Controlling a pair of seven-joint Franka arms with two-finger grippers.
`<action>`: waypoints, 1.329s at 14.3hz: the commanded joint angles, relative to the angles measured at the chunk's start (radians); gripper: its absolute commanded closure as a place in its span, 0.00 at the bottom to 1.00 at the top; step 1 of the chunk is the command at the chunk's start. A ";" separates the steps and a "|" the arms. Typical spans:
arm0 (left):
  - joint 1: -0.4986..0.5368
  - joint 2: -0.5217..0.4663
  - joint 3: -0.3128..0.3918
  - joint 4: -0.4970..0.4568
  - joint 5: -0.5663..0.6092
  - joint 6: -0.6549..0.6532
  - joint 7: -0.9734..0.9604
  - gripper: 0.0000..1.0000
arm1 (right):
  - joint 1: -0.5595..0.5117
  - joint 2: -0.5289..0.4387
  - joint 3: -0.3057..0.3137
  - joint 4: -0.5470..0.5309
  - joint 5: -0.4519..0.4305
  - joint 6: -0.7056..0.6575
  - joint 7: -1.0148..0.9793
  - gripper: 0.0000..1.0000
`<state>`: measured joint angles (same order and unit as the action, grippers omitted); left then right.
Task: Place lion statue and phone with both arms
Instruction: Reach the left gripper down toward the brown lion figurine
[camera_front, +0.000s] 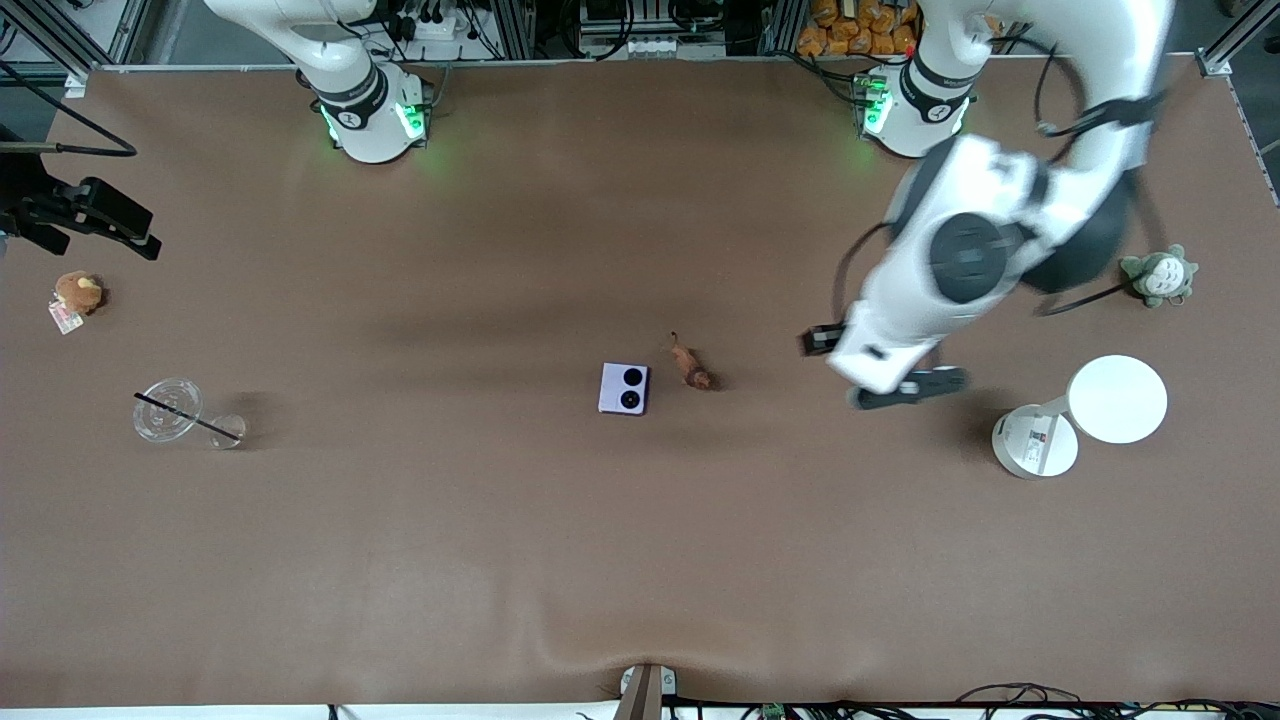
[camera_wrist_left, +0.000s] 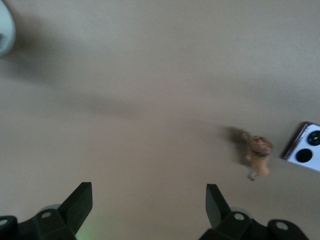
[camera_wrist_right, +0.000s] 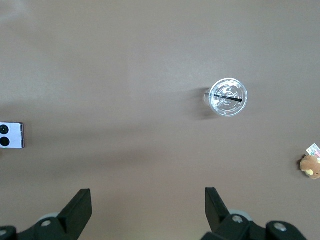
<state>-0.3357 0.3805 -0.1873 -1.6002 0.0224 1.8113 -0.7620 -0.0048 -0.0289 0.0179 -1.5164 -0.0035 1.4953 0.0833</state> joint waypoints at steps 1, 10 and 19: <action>-0.071 0.035 0.006 0.023 -0.031 0.063 -0.173 0.00 | -0.010 -0.020 0.011 -0.021 -0.010 0.006 0.013 0.00; -0.209 0.218 0.009 0.025 -0.067 0.333 -0.537 0.00 | -0.017 -0.022 0.010 -0.021 -0.010 0.010 0.001 0.00; -0.235 0.343 0.012 0.023 -0.053 0.507 -0.609 0.17 | -0.012 -0.014 0.010 -0.019 -0.009 0.039 0.004 0.00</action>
<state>-0.5540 0.6941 -0.1874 -1.5965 -0.0325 2.3039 -1.3469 -0.0051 -0.0287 0.0161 -1.5179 -0.0035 1.5164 0.0833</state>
